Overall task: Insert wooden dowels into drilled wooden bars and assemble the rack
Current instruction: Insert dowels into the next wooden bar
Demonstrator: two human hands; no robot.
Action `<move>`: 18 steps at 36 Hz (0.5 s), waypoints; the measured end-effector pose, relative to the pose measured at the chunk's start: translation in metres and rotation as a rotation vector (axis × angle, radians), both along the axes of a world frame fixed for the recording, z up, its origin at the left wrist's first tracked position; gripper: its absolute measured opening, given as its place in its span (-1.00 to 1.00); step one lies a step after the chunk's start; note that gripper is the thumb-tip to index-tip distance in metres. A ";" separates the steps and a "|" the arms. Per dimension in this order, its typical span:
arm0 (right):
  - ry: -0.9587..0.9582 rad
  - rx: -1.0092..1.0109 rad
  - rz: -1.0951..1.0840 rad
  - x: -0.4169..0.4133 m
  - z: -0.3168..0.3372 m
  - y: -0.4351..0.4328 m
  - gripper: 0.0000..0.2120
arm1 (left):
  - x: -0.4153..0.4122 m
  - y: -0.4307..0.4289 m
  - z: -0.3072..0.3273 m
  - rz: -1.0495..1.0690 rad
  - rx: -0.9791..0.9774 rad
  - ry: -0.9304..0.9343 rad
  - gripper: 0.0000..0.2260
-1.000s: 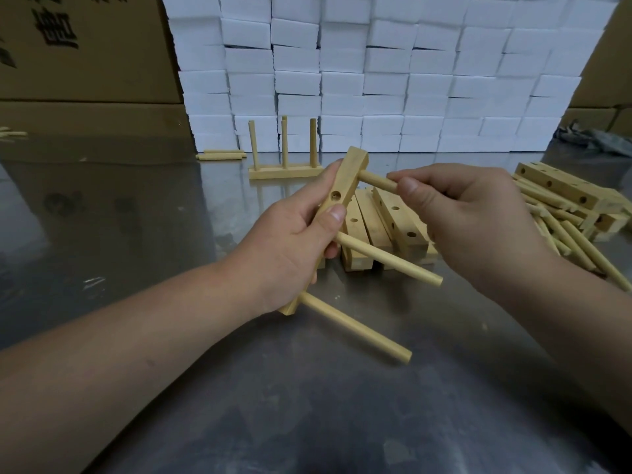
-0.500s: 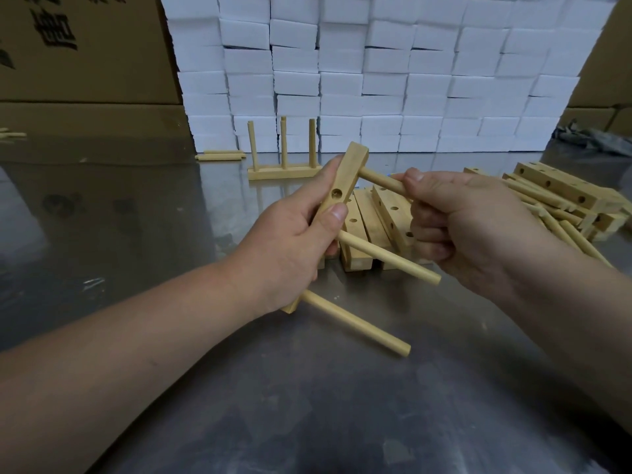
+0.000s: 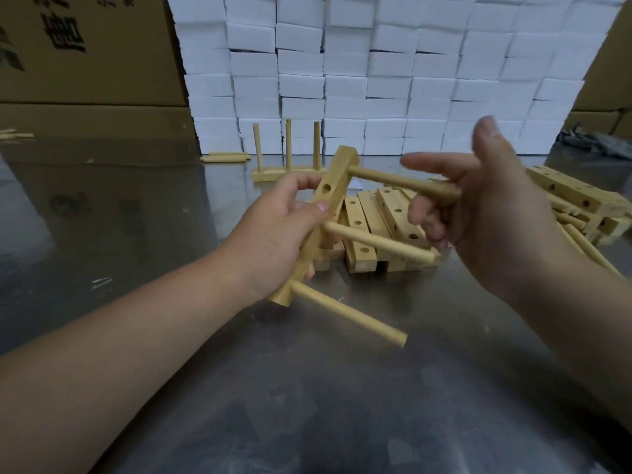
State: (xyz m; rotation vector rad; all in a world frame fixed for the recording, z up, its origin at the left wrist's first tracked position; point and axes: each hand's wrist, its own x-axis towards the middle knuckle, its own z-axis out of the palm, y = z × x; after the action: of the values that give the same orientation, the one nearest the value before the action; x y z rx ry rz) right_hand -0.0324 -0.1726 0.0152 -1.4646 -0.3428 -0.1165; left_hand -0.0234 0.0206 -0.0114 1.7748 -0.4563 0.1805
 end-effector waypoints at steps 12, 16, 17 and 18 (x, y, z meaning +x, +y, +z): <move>-0.373 -0.506 -0.267 0.004 -0.008 -0.005 -0.63 | 0.012 0.019 0.008 -0.728 -0.467 0.758 -0.76; -0.403 -0.702 -0.124 0.002 -0.007 -0.005 -0.56 | 0.013 0.024 0.007 -0.929 -0.476 0.886 -0.75; -0.429 -0.719 -0.093 0.000 -0.007 -0.004 -0.64 | 0.013 0.025 0.007 -0.943 -0.460 0.891 -0.73; -0.455 -0.729 -0.077 -0.001 -0.007 -0.003 -0.68 | 0.014 0.025 0.006 -0.958 -0.445 0.896 -0.72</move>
State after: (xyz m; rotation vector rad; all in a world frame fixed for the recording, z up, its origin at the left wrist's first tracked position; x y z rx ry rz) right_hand -0.0337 -0.1761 0.0078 -2.1734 -0.7518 -0.4242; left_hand -0.0093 0.0457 -0.0050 0.9028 -0.4930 -1.0613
